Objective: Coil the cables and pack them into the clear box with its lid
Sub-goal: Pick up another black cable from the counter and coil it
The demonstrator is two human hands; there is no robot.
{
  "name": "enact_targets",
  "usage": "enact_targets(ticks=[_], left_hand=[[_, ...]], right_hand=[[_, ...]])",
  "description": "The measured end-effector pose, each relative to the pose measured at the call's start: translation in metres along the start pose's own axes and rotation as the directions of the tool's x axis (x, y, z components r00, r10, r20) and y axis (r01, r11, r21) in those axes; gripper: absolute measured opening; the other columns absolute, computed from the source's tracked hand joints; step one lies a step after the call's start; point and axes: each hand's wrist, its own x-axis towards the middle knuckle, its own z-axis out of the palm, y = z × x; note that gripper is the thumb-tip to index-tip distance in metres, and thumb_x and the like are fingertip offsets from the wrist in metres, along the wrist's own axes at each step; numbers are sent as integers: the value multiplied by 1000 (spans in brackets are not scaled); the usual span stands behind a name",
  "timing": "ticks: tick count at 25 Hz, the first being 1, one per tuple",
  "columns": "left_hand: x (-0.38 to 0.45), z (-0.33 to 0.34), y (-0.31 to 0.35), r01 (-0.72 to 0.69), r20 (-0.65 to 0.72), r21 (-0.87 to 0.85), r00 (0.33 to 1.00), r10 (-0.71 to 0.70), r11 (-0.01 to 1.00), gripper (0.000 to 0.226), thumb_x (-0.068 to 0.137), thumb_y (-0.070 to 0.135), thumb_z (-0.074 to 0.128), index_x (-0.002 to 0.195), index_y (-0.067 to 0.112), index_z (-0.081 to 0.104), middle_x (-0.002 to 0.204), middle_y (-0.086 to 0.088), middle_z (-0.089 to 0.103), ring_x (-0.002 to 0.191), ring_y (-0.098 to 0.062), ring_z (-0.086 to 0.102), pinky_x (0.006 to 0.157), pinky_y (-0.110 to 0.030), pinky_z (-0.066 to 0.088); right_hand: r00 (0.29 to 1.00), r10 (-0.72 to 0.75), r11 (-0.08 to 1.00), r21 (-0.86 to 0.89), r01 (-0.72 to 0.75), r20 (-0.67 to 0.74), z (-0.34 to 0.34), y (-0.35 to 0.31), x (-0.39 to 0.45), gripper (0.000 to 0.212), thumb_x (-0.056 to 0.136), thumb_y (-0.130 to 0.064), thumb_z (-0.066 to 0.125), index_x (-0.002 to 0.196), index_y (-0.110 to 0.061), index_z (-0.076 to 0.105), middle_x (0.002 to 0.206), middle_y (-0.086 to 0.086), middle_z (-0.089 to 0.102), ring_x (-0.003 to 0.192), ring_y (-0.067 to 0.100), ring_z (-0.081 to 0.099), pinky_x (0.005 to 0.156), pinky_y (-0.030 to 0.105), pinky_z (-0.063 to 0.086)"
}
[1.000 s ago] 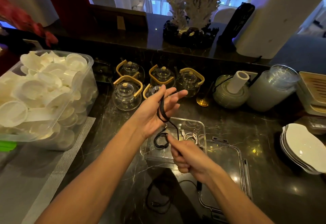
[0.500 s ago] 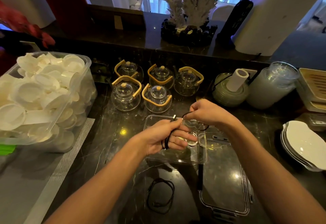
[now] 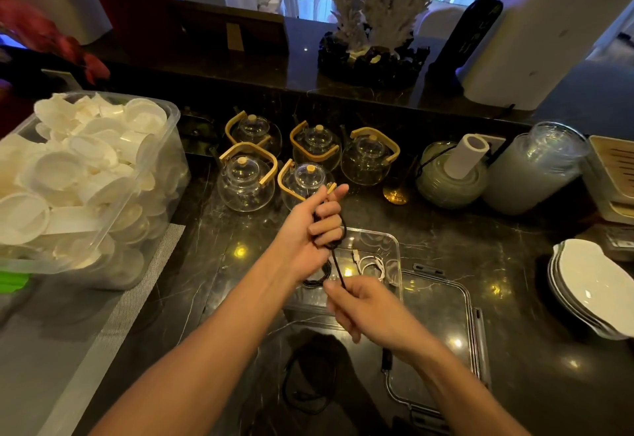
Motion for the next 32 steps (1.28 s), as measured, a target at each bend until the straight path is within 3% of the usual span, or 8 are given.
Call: enact_targets(ticks=[7,10,14,20,23,26,29,32], left_hand=[[-13,3,3,140,240,91,958,-159,986,35,108,31,38,96,9,62,41,7,36,27,-7,25,34,-20,11],[-14,2,-8,198,304,94,927,-217,976,32,106,31,41,87,11,57,45,9,26,30,-5,20,36,-19,9],[-13,-4,-23,253,355,69,898,-261,965,36,106,29,38,77,12,51,44,8,26,29,-5,19,37,-20,4],[-13,-16,-29,246,356,53,901,-248,968,41,106,28,37,70,13,49,43,8,24,29,-5,12,36,-20,6],[-10,-16,-26,233,349,79,904,-246,969,40,106,27,37,70,14,48,44,8,23,30,-7,17,37,-21,9],[-7,-16,-25,229,317,173,908,-274,958,38,104,27,39,70,14,48,45,8,22,31,-7,17,36,-21,13],[-6,-19,-24,238,263,250,916,-302,938,35,104,28,41,72,14,47,45,8,21,31,-7,17,34,-20,15],[-3,-25,-21,228,178,240,945,-274,944,36,103,27,43,70,14,48,41,8,27,28,-6,23,30,-18,18]], right_hand=[[964,-95,465,867,-180,250,-58,47,18,29,93,-25,72,72,-13,56,52,-8,26,39,6,22,32,17,33],[986,-76,364,925,-109,146,-55,40,27,29,85,-27,82,76,-11,59,64,-2,46,47,8,47,42,20,50],[1000,-4,213,977,23,-22,-39,20,31,32,96,-32,62,70,-13,63,91,10,75,96,22,72,90,38,58],[998,44,128,991,38,-44,-39,4,24,30,94,-33,62,85,-6,72,91,9,72,88,19,70,85,32,58],[999,34,171,985,-24,18,-33,10,27,30,101,-22,52,115,1,64,93,9,66,77,12,59,74,24,51],[987,157,448,890,-88,19,-23,9,30,20,98,1,45,110,0,61,71,3,55,49,4,40,39,15,35],[986,154,665,744,-59,-59,-20,1,24,20,98,3,42,97,-3,61,67,3,47,49,7,36,41,19,31],[995,83,662,750,-8,-63,-18,-1,16,16,100,-9,43,98,-4,57,72,4,44,55,11,40,48,26,39]])
